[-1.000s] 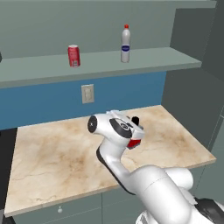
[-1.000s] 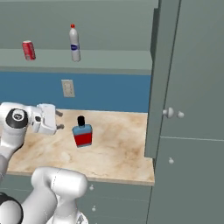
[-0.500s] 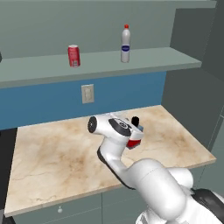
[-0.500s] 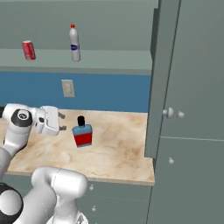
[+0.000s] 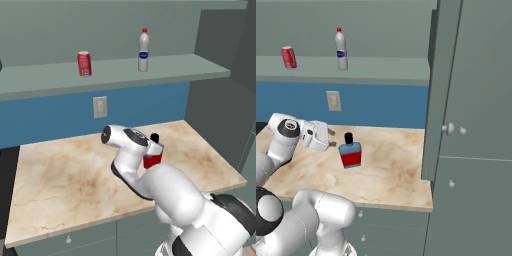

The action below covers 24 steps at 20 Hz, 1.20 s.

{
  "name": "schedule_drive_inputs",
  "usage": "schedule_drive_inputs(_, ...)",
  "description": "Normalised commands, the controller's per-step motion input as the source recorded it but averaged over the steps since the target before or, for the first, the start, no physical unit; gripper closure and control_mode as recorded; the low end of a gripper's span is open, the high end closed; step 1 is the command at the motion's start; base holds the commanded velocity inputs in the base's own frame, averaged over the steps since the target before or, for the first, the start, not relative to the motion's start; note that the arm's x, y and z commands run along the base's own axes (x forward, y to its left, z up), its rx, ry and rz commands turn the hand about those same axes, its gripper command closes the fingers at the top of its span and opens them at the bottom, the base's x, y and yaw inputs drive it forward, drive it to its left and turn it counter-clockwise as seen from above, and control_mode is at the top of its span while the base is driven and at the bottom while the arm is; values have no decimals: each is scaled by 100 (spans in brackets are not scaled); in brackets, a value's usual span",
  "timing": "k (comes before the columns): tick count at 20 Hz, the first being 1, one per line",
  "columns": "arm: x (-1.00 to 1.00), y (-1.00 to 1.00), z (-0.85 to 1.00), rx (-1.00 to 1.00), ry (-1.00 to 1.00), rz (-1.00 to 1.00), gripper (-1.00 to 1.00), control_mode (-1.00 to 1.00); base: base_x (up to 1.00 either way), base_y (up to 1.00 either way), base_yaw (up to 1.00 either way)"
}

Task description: Sort all alcoholic drinks to one cabinet, and non-alcoholic drinks to the other.

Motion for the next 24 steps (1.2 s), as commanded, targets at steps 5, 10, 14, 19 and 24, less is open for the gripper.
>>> schedule_drive_inputs(5,26,0,-16,0,3,-2,-100,-100,0,0,0)
schedule_drive_inputs(10,25,0,-20,0,0,-1,-100,-100,0,0,0)
schedule_drive_inputs(14,11,-3,-15,0,0,0,-100,-100,0,0,0)
schedule_drive_inputs(19,3,-2,-8,0,0,0,-100,-100,0,0,0)
schedule_drive_inputs(24,3,-1,-6,0,0,0,-100,-100,0,0,0)
